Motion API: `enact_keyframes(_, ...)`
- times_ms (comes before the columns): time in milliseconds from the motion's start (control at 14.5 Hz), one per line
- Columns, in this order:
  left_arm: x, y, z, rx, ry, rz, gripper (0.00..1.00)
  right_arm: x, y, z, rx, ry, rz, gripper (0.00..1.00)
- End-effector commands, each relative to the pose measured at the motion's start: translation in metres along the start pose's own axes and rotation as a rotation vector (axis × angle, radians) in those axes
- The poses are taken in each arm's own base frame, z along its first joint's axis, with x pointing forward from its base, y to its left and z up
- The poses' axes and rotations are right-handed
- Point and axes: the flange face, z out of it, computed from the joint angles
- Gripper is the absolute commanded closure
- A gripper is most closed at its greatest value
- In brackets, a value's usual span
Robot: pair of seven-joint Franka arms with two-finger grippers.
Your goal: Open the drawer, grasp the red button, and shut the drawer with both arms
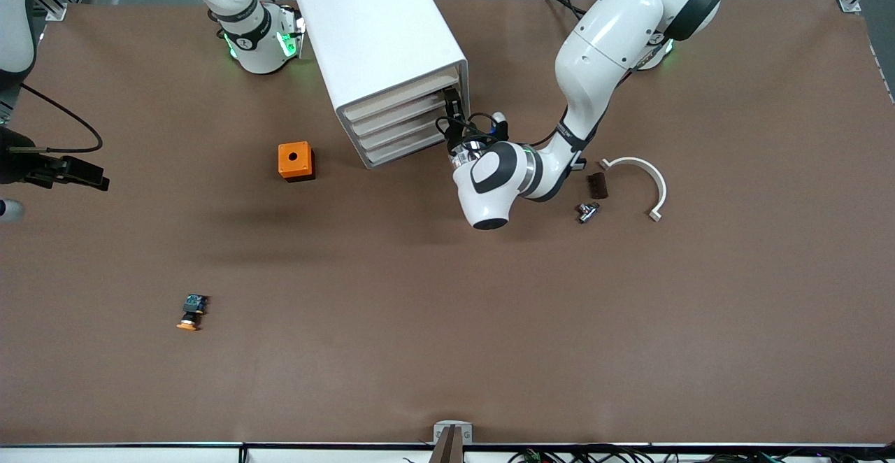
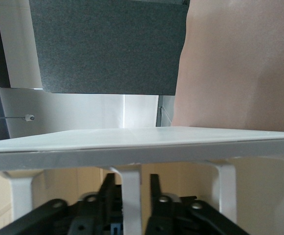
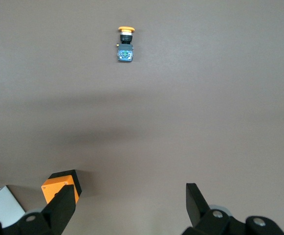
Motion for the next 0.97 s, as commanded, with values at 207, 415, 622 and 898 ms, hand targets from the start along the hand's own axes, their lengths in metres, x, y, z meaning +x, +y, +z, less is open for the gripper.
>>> enact_keyframes(207, -0.002, 0.009, 0.003, 0.011, 0.002, -0.009, 0.92, -0.001, -0.052, -0.011, -0.015, -0.015, 0.183, 0.0)
enact_keyframes(415, -0.002, 0.008, 0.002, 0.012, 0.0, -0.006, 0.97, -0.005, -0.112, -0.01, 0.013, -0.025, 0.314, 0.0)
enact_keyframes(622, -0.004, 0.003, -0.006, 0.006, -0.017, 0.01, 0.97, -0.011, -0.166, -0.005, 0.076, -0.045, 0.439, 0.0)
enact_keyframes(898, 0.003, 0.004, -0.039, -0.028, -0.086, 0.023, 0.94, -0.027, -0.248, 0.003, 0.078, -0.02, 0.56, 0.0)
